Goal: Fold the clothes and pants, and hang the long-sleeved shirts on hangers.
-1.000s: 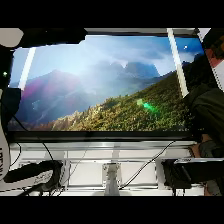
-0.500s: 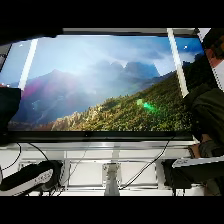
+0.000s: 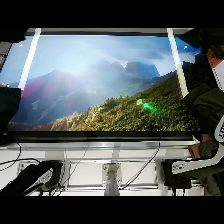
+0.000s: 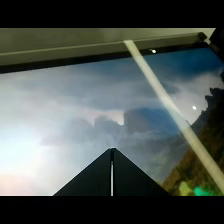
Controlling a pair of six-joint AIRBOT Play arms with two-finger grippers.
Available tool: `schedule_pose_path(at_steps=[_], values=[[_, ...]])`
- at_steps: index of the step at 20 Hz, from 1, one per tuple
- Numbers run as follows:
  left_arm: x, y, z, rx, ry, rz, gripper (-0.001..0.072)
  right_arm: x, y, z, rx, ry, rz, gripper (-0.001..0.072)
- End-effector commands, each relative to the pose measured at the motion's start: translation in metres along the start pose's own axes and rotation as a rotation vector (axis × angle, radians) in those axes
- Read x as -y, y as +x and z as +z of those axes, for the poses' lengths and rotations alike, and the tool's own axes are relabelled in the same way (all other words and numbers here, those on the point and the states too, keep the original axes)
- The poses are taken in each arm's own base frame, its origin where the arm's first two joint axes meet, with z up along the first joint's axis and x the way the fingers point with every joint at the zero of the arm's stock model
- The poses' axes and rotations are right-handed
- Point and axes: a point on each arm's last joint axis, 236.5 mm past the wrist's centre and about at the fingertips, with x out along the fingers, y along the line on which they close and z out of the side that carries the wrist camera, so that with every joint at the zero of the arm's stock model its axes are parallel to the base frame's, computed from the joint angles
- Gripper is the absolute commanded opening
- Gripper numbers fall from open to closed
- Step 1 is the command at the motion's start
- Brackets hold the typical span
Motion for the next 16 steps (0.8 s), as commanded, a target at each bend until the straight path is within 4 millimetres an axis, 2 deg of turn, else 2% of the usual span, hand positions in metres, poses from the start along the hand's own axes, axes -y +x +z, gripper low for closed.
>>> schedule_pose_path(at_steps=[1, 6, 16], values=[[0.007, -0.022, 0.004, 0.023, 0.013, -0.001, 0.0008, -0.036, 0.032, -0.023, -0.062, -0.053, 0.050, 0.0031], [0.007, -0.023, 0.004, 0.025, 0.014, -0.001, 0.0008, -0.055, 0.049, -0.042, -0.115, -0.084, 0.076, 0.0031], [0.007, -0.023, 0.004, 0.024, 0.014, -0.001, 0.0008, -0.056, 0.049, -0.042, -0.115, -0.084, 0.076, 0.0031]])
